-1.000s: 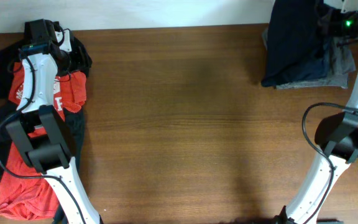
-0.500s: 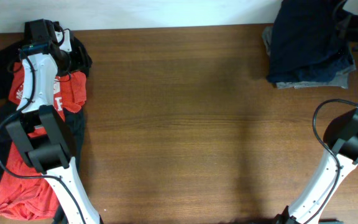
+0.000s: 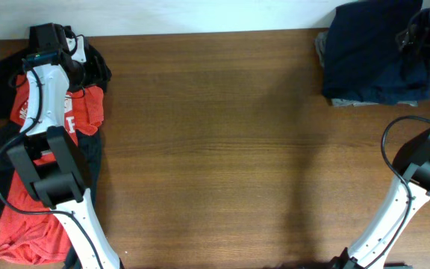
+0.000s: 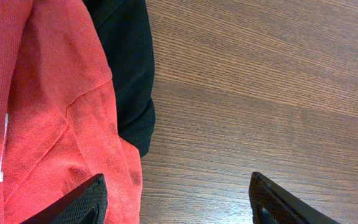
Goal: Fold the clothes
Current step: 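Lower the shorts onto the grey garment stack and release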
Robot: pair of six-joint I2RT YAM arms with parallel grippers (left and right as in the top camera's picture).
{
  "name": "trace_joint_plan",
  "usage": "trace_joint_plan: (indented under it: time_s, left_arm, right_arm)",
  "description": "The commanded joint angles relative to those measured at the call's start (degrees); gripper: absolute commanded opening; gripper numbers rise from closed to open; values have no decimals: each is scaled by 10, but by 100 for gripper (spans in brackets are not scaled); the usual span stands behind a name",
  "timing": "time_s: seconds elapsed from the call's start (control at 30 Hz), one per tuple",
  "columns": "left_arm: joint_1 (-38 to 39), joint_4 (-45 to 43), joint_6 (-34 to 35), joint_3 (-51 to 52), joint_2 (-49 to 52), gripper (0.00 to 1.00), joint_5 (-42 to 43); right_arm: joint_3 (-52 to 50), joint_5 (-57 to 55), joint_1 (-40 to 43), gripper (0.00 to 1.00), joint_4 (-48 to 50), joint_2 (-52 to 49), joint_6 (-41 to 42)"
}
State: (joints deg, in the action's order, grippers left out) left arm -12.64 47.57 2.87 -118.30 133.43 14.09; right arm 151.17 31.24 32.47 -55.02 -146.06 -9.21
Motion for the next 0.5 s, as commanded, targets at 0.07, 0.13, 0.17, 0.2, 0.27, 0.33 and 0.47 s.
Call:
trace_joint_plan:
  time_s: [0.07,0.13,0.17,0.2,0.27,0.33,0.47]
  left_arm:
    - [3,5,4,2,5,75,0]
    - [3,5,4,2,5,76,0]
    - [3,5,4,2,5,76,0]
    - [3,5,4,2,5,77,0]
    - [3,5,3,2,5,77,0]
    - [3,5,3,2,5,77,0]
    - [3,4,3,2,5,77,0]
  right_arm:
    - [9,44,-14,99,-36,104,10]
    - [9,39,-26,85,-64,122,9]
    - [9,37,-32,72,-77,127,9]
    - [9,29,-37,59,-88,131,9]
    - [9,4,-49,42,-105,133,12]
    - [9,-18,-56,40,-111,133,12]
    - [9,-101,-73,40,-108,133,11]
